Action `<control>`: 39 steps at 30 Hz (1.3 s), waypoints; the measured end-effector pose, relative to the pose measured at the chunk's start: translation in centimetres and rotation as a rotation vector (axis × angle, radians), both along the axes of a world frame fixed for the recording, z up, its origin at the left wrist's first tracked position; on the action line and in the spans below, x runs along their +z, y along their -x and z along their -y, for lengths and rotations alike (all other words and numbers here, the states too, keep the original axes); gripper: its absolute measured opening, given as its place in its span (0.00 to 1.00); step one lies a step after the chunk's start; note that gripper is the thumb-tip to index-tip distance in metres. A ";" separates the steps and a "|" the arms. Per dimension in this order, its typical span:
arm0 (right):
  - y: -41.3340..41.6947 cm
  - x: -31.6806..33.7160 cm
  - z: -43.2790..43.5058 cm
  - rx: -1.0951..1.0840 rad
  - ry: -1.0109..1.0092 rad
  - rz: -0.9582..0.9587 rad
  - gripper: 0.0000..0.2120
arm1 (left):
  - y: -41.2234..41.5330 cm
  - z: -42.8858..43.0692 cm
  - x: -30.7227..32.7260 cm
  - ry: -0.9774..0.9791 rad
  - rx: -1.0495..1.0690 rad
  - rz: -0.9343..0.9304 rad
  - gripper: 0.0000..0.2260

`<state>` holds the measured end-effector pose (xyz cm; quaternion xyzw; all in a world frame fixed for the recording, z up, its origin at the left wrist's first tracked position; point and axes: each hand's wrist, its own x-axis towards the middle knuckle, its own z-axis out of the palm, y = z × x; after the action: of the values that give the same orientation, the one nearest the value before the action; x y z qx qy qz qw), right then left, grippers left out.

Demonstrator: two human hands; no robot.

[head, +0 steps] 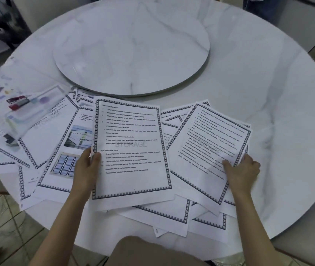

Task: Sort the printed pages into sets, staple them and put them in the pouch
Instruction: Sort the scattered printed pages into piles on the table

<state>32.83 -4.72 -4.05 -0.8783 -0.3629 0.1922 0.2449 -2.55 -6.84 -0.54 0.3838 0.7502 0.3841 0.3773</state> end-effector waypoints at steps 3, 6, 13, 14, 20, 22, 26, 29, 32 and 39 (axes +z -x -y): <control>-0.2 0.0 -0.2 -0.080 -0.069 -0.098 0.28 | 0.6 0.2 -0.2 0.024 -0.001 -0.014 0.14; -0.6 0.4 -0.1 -0.091 -0.179 -0.166 0.16 | 0.7 0.3 -0.4 0.030 0.001 -0.020 0.16; -1.9 2.8 0.1 -0.087 -0.401 -0.237 0.09 | -0.1 0.3 -0.9 0.034 0.000 0.002 0.17; -2.5 3.2 0.0 -0.110 -0.437 -0.243 0.09 | 0.0 0.3 -1.0 0.033 -0.003 0.000 0.17; -5.5 6.2 -0.4 -0.217 -0.601 -0.393 0.04 | 0.1 0.3 -1.1 0.029 -0.010 -0.009 0.18; -5.6 7.1 -0.4 -0.238 -0.640 -0.444 0.09 | -0.1 0.4 -0.7 0.015 -0.009 -0.018 0.16; -5.0 7.3 -0.7 -0.257 -0.673 -0.478 0.05 | -0.3 0.5 1.0 -0.080 -0.014 -0.019 0.10; -4.4 6.7 -0.7 -0.275 -0.694 -0.462 0.07 | 0.3 0.5 2.9 -0.156 0.008 -0.001 0.07; -3.8 6.1 -0.6 -0.287 -0.723 -0.467 0.04 | 1.1 0.3 4.8 -0.228 0.062 -0.001 0.07; -2.1 4.9 -0.8 -0.223 -0.634 -0.493 0.12 | 2.1 -0.1 7.6 -0.321 0.060 0.180 0.10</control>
<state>34.92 -3.93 0.90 -0.7210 -0.2372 0.2477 0.6021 -4.68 -6.73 7.10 0.3806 0.6537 0.5428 0.3651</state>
